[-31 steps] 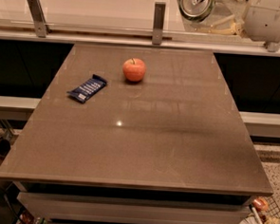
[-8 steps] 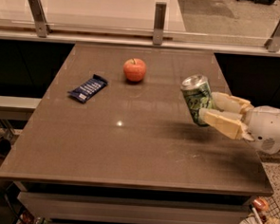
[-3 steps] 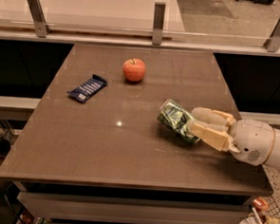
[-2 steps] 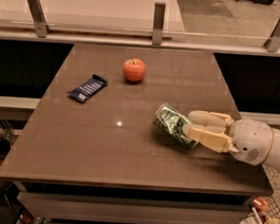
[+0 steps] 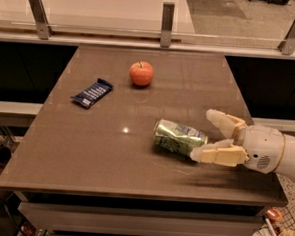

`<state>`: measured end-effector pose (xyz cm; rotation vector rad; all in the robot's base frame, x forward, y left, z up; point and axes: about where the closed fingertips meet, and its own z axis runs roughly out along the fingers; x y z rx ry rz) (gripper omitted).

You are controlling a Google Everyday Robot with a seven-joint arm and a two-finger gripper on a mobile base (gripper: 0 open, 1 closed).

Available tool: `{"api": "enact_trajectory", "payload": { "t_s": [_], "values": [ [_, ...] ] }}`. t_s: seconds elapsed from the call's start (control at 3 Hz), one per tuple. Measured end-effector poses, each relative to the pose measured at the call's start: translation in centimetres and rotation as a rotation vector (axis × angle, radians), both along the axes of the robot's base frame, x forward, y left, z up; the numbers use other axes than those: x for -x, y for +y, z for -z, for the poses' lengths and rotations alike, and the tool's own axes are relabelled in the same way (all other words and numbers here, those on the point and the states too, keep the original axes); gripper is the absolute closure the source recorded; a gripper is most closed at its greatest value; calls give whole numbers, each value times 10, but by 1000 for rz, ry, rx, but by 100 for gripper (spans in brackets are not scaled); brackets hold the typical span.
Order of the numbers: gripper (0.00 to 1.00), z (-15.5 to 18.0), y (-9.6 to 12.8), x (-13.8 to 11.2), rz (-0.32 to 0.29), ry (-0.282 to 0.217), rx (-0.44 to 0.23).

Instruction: Knock green can over

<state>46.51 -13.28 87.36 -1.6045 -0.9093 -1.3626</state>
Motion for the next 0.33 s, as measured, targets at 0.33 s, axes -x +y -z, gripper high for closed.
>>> {"api": "enact_trajectory", "payload": {
  "t_s": [0.33],
  "values": [
    [0,0,0,0,0,0,0]
  ]
}}
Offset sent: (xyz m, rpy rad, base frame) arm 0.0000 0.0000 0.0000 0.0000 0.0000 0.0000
